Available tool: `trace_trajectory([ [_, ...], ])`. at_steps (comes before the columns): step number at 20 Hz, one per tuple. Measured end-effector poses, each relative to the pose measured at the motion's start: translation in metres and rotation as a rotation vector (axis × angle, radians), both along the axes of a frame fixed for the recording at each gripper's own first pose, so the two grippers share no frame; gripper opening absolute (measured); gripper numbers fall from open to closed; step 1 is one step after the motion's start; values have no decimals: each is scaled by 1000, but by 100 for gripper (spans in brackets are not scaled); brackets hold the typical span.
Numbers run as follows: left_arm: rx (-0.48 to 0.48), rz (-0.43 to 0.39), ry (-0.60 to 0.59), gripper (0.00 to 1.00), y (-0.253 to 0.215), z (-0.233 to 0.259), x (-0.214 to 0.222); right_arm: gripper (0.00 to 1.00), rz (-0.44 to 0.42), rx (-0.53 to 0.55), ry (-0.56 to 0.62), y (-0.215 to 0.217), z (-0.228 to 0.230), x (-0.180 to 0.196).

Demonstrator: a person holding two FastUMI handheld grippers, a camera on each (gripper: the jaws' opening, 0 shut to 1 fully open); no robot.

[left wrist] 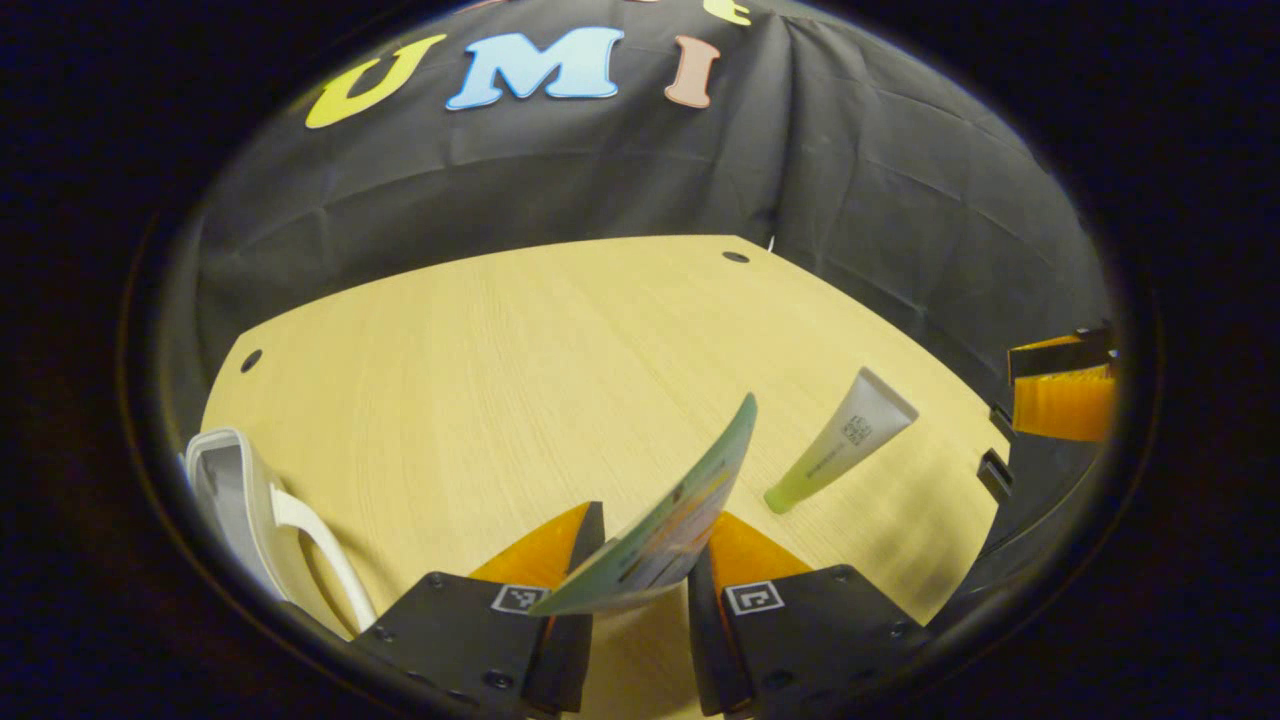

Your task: First open the suitcase, pack the skin care products into it, and then close the suitcase.

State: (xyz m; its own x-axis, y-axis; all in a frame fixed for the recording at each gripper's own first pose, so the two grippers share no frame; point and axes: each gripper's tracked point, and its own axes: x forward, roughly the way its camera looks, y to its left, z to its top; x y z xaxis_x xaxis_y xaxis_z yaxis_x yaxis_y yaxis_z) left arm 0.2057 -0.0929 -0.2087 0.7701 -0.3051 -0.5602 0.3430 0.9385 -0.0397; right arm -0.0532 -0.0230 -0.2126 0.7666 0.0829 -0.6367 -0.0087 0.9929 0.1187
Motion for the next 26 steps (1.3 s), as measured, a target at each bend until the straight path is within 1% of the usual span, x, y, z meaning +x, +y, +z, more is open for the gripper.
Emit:
trace_trajectory([
  [3, -28, 34, 8, 48, 11, 6, -11, 94, 66, 16, 27, 18, -10, 4],
  [6, -97, 116, 31, 48, 29, 17, -23, 94, 134, 22, 80, 37, -28, 7],
  [8, -146, 181, 25, 48, 45, 31, -28, 91, 168, 18, 93, 48, -38, 13],
  [11, -159, 254, 5, 47, 73, 56, -38, 84, 190, -25, 106, 55, -57, 28],
  [12, -161, 268, -5, 49, 79, 67, -43, 83, 190, -26, 114, 59, -63, 34],
  [13, -161, 282, -16, 49, 87, 76, -47, 81, 191, -17, 126, 63, -71, 39],
  [14, -161, 296, -23, 47, 95, 84, -51, 80, 186, -5, 142, 68, -78, 43],
  [15, -161, 310, -29, 49, 103, 91, -55, 72, 180, 3, 156, 70, -84, 46],
  [17, -159, 336, -40, 49, 118, 102, -62, 65, 166, 1, 167, 69, -92, 50],
  [20, -167, 381, -40, 49, 137, 112, -72, 62, 153, -23, 179, 67, -103, 57],
  [21, -175, 401, -40, 49, 145, 115, -76, 54, 141, -49, 193, 62, -110, 62],
  [22, -182, 423, -38, 49, 155, 119, -81, 43, 136, -46, 206, 61, -113, 63],
  [23, -187, 444, -36, 47, 167, 122, -86, 27, 138, -11, 219, 66, -111, 62],
  [24, -189, 464, -35, 49, 179, 125, -93, 29, 146, 40, 237, 74, -105, 59],
  [26, -200, 504, -27, 49, 209, 130, -105, 28, 167, 92, 223, 96, -90, 56],
])
